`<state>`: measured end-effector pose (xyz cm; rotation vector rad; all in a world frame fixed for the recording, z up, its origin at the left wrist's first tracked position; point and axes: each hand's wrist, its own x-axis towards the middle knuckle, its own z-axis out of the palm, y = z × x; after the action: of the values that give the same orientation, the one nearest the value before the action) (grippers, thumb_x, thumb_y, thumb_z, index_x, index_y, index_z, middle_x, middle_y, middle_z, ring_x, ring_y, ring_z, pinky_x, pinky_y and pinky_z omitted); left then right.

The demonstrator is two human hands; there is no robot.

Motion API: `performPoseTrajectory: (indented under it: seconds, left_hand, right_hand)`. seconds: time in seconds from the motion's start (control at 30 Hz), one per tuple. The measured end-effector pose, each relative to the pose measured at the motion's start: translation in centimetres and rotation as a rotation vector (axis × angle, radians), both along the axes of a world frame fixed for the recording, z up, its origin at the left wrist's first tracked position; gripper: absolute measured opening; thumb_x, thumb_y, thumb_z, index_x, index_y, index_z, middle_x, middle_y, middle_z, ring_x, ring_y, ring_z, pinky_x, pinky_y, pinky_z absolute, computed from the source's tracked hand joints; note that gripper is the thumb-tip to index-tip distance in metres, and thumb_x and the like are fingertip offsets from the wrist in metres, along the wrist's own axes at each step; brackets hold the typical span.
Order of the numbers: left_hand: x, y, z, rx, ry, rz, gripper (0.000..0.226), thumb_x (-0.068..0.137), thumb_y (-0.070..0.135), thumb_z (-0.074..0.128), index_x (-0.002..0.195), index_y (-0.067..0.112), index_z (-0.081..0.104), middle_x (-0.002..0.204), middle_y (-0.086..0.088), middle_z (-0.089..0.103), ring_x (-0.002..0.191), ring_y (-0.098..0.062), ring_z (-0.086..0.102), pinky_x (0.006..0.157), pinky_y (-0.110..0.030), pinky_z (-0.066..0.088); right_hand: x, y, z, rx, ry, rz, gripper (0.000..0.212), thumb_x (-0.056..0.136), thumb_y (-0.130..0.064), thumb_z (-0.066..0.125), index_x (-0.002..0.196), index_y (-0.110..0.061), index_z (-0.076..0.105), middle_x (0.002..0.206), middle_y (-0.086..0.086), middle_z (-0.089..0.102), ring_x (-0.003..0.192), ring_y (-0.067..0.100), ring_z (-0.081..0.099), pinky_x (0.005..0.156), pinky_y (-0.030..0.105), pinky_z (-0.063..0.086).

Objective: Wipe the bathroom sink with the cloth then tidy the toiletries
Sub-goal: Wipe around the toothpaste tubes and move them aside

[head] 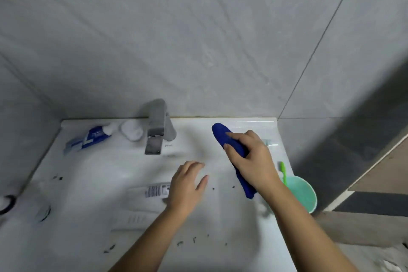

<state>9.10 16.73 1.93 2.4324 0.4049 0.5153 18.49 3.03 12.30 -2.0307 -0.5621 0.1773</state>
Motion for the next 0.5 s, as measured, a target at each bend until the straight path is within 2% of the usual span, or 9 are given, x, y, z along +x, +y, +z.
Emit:
performPoseTrajectory:
  seconds: [0.1, 0.2, 0.27, 0.33, 0.37, 0.5]
  left_hand:
    - [-6.1, 4.0, 1.1, -0.055, -0.041, 0.150, 0.027, 0.080, 0.028, 0.057, 0.099, 0.011, 0.066, 0.099, -0.002, 0.063, 0.087, -0.015, 0.059, 0.077, -0.017, 0.045]
    - [-12.4, 8.0, 1.6, -0.055, -0.086, 0.310, 0.027, 0.083, 0.030, 0.058, 0.100, 0.010, 0.066, 0.100, -0.004, 0.063, 0.091, -0.011, 0.056, 0.081, -0.013, 0.040]
    - [-16.4, 10.4, 1.9, -0.059, -0.106, 0.466, 0.022, 0.083, 0.020, 0.066, 0.102, 0.008, 0.065, 0.101, -0.007, 0.062, 0.091, -0.014, 0.057, 0.078, -0.018, 0.044]
    - [-19.7, 12.6, 2.0, -0.072, -0.143, 0.634, 0.025, 0.079, 0.008, 0.070, 0.103, 0.004, 0.064, 0.100, -0.009, 0.061, 0.091, -0.022, 0.060, 0.080, -0.025, 0.043]
    - [-21.1, 13.6, 2.1, -0.097, -0.166, 0.710, 0.028, 0.078, 0.007, 0.070, 0.104, 0.003, 0.062, 0.101, -0.009, 0.059, 0.093, -0.025, 0.059, 0.082, -0.028, 0.044]
    - [-24.7, 17.7, 2.2, -0.176, -0.244, 0.902, 0.044, 0.076, 0.005, 0.072, 0.114, -0.005, 0.053, 0.110, -0.021, 0.053, 0.103, -0.036, 0.054, 0.086, -0.036, 0.042]
  right_hand:
    - [-4.4, 3.9, -0.9, 0.021, 0.061, 0.076, 0.021, 0.084, -0.019, 0.062, 0.104, -0.022, 0.067, 0.077, -0.009, 0.046, 0.072, -0.003, 0.051, 0.065, 0.003, 0.036]
    - [-8.7, 7.9, -1.5, 0.045, 0.138, 0.165, 0.020, 0.084, -0.015, 0.062, 0.102, -0.021, 0.067, 0.080, -0.004, 0.050, 0.071, -0.003, 0.052, 0.065, 0.003, 0.037]
    - [-11.4, 10.5, -1.9, 0.072, 0.209, 0.234, 0.019, 0.085, -0.013, 0.061, 0.099, -0.025, 0.066, 0.084, -0.001, 0.053, 0.071, -0.003, 0.053, 0.064, 0.007, 0.041]
    - [-13.9, 13.1, -2.5, 0.072, 0.235, 0.273, 0.023, 0.085, -0.015, 0.061, 0.092, -0.036, 0.064, 0.085, -0.003, 0.055, 0.075, 0.003, 0.055, 0.072, 0.021, 0.046]
    - [-15.0, 14.3, -2.9, 0.064, 0.244, 0.282, 0.023, 0.084, -0.016, 0.062, 0.091, -0.038, 0.064, 0.086, -0.003, 0.055, 0.077, 0.006, 0.056, 0.075, 0.023, 0.046]
    - [-18.3, 18.4, -4.2, 0.026, 0.245, 0.292, 0.019, 0.085, -0.018, 0.062, 0.100, -0.028, 0.066, 0.093, 0.003, 0.058, 0.083, 0.006, 0.057, 0.070, 0.003, 0.037]
